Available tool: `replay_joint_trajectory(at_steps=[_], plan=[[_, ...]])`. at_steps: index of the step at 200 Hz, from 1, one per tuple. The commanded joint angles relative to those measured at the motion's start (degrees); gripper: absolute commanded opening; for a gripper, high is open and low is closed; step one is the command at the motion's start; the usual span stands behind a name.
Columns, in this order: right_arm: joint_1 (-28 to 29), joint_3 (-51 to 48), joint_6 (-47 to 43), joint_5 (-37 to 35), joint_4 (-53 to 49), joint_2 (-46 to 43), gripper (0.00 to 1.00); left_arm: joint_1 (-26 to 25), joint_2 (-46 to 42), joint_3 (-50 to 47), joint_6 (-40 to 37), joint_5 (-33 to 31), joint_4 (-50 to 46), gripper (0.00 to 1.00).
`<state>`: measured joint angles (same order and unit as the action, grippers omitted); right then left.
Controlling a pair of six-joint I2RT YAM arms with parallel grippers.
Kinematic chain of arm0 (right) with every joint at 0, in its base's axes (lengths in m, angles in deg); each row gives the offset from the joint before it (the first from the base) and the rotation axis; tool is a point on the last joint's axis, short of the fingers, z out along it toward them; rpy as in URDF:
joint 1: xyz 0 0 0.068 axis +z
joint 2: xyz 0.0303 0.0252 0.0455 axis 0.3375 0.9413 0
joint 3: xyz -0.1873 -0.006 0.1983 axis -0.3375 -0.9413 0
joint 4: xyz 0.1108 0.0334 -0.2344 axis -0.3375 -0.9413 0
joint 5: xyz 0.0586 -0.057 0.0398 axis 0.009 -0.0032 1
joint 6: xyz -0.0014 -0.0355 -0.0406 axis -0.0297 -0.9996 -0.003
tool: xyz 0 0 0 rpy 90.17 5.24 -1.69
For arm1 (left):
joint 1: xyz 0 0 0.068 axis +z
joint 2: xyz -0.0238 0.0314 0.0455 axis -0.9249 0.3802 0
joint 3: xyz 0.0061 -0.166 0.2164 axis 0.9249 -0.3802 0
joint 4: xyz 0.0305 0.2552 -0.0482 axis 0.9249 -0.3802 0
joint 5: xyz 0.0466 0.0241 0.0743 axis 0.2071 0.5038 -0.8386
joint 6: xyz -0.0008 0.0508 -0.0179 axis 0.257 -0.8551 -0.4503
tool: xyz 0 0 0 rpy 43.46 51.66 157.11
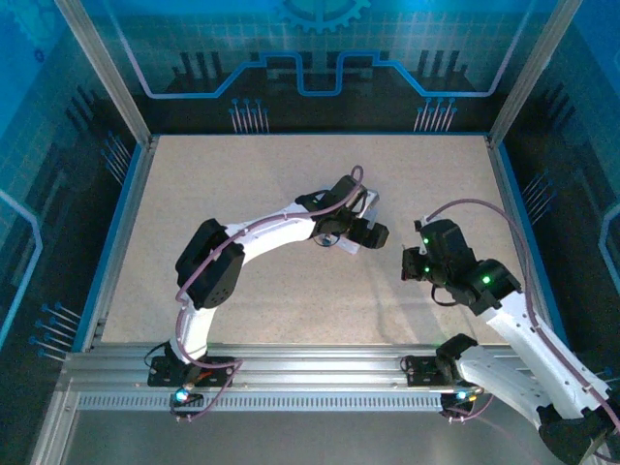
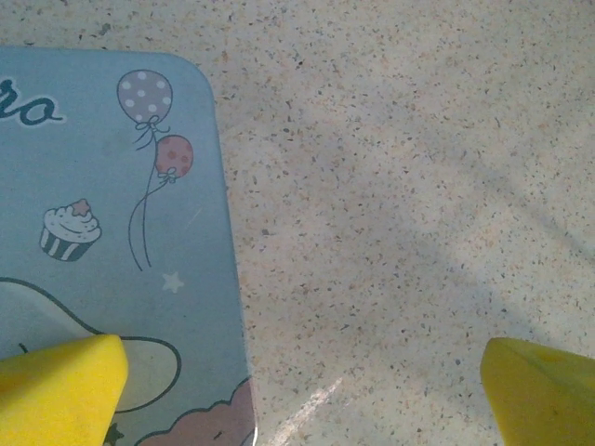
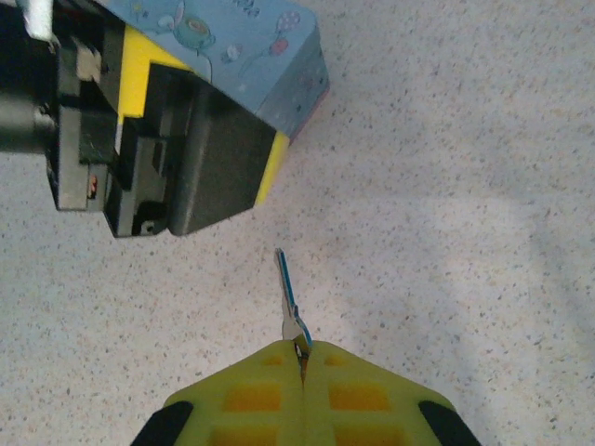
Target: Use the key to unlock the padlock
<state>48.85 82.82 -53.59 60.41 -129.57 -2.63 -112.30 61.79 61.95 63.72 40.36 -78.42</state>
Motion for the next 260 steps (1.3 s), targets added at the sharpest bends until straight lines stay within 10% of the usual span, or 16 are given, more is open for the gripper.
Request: replay_joint_trajectory(at_steps=[1,138,260], plan=[[-0.78,-0.52,1.10,1.76,0.60,0.06,0.00,-0.08,-4.36,2.48,-0.11,1.32,-1.28,0.99],[-0.77,-4.68,-0.27,20.59,19.98,7.32,0.00,11.48,-33.99,-35.86,3.08,4.28,21.83,0.99],[-7.53,-7.59,3.06,37.41,45.55,27.73,0.00,13.40,-30.96,-48.76,6.55,8.68,30.43,0.98]])
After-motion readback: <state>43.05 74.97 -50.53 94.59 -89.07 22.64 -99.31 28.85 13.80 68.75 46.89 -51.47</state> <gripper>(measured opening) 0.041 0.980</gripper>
